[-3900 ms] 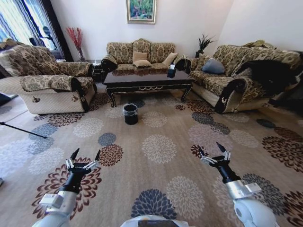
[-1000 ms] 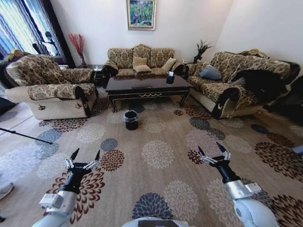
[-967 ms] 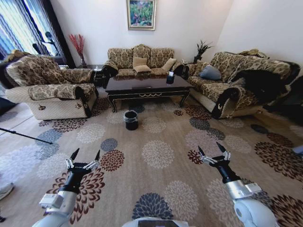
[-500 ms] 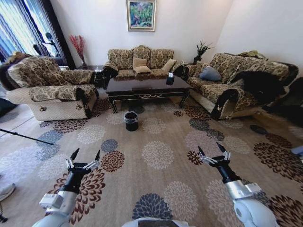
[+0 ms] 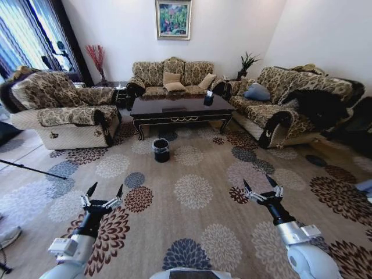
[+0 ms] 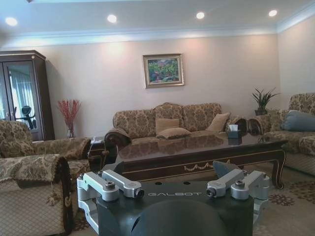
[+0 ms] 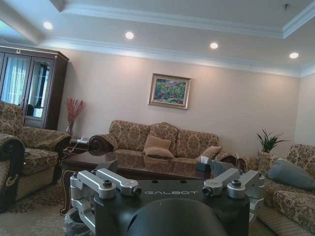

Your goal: Move to the front of the table and pick up the trash from the floor, then place it into the trash bin.

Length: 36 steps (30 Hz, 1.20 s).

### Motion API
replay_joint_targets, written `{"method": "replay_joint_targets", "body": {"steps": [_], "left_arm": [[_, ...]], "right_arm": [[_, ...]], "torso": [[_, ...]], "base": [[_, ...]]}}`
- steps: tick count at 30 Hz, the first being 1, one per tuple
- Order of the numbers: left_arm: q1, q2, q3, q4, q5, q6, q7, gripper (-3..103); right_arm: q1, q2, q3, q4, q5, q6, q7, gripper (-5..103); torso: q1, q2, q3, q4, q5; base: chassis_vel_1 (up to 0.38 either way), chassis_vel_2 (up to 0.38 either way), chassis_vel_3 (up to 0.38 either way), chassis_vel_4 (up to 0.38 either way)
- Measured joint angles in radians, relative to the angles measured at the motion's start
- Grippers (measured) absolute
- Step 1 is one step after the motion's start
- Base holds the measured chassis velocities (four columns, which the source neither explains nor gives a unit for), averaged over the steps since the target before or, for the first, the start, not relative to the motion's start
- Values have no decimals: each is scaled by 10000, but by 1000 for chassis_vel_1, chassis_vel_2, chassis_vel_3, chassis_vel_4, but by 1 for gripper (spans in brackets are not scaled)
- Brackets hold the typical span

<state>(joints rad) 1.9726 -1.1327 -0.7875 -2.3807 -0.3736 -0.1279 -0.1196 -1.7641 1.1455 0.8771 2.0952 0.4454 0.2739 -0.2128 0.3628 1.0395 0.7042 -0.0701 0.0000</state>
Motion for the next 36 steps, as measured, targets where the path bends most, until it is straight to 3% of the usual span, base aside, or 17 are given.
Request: {"method": "replay_joint_targets", "body": {"steps": [26,36], "left_arm": [[0,0,0,0,0,0,0,100],[0,0,0,0,0,0,0,100]], "right_arm": [[0,0,0,0,0,-1,0,100],[0,0,0,0,0,-1,0,100]], "torso": [[581,1298,720,1,0],[650,1472,827,0,0]], "base": [[0,0,0,0],[0,0,0,0]]}}
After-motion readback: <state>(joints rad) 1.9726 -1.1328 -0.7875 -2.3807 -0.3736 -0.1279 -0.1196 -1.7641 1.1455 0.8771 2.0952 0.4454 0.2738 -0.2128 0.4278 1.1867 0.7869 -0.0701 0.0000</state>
